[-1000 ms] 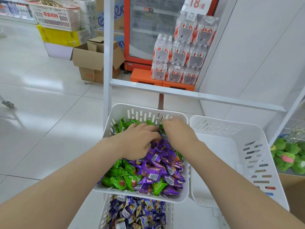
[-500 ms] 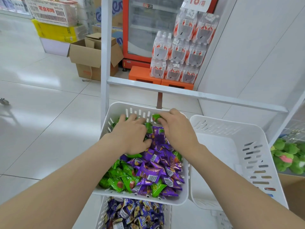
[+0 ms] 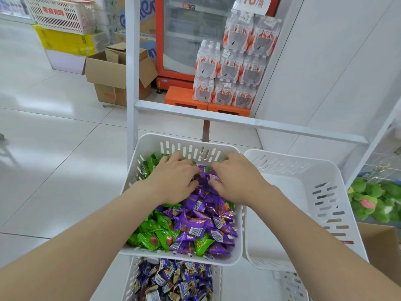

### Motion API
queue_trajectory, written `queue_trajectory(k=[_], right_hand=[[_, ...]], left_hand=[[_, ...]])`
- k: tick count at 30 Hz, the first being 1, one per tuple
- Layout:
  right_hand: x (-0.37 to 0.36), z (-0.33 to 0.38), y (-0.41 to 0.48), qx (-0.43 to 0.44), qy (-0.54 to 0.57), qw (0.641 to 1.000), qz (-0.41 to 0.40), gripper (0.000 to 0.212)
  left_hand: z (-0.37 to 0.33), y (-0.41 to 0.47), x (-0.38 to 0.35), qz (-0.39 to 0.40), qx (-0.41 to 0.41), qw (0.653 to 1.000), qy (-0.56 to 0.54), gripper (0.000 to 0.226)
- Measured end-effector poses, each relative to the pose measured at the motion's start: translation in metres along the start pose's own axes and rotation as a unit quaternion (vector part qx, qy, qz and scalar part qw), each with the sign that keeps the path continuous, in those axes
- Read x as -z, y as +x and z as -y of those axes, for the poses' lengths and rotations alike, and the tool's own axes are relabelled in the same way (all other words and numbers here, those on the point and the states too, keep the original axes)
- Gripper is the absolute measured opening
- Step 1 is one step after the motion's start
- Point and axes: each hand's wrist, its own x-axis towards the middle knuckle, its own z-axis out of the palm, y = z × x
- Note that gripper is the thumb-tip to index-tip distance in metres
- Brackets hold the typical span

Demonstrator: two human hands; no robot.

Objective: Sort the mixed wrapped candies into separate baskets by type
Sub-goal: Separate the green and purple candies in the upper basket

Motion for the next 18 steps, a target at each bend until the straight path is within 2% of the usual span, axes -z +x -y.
queue_trajectory(k=[4, 6, 8, 12, 15, 18], right_hand=[[0.011, 0.004, -0.003, 0.012, 0.036, 0.999, 0.016, 0.016], [0.017, 0.003, -0.01, -0.001, 0.113, 0.994, 0.001, 0.036], [0.023, 0.001, -0.017, -0.026, 0.196, 0.98, -0.029, 0.043], [0.03, -0.003, -0.035, -0.086, 0.274, 0.954, -0.088, 0.032], [0.029, -0.002, -0.043, -0.133, 0.338, 0.924, -0.116, 0.026], [0.025, 0.001, -0.046, -0.154, 0.365, 0.905, -0.155, 0.026]], left_hand=[[0.004, 0.007, 0.001, 0.053, 0.023, 0.998, -0.02, 0.034], [0.003, 0.009, -0.001, 0.06, 0.025, 0.997, -0.036, 0.036], [0.0, 0.012, -0.001, 0.022, 0.028, 0.998, -0.054, 0.036], [-0.011, 0.024, 0.0, -0.089, 0.042, 0.992, -0.081, 0.032], [-0.022, 0.037, -0.006, -0.034, 0.048, 0.99, -0.127, 0.037], [-0.032, 0.046, -0.015, 0.017, 0.047, 0.996, -0.075, 0.031]])
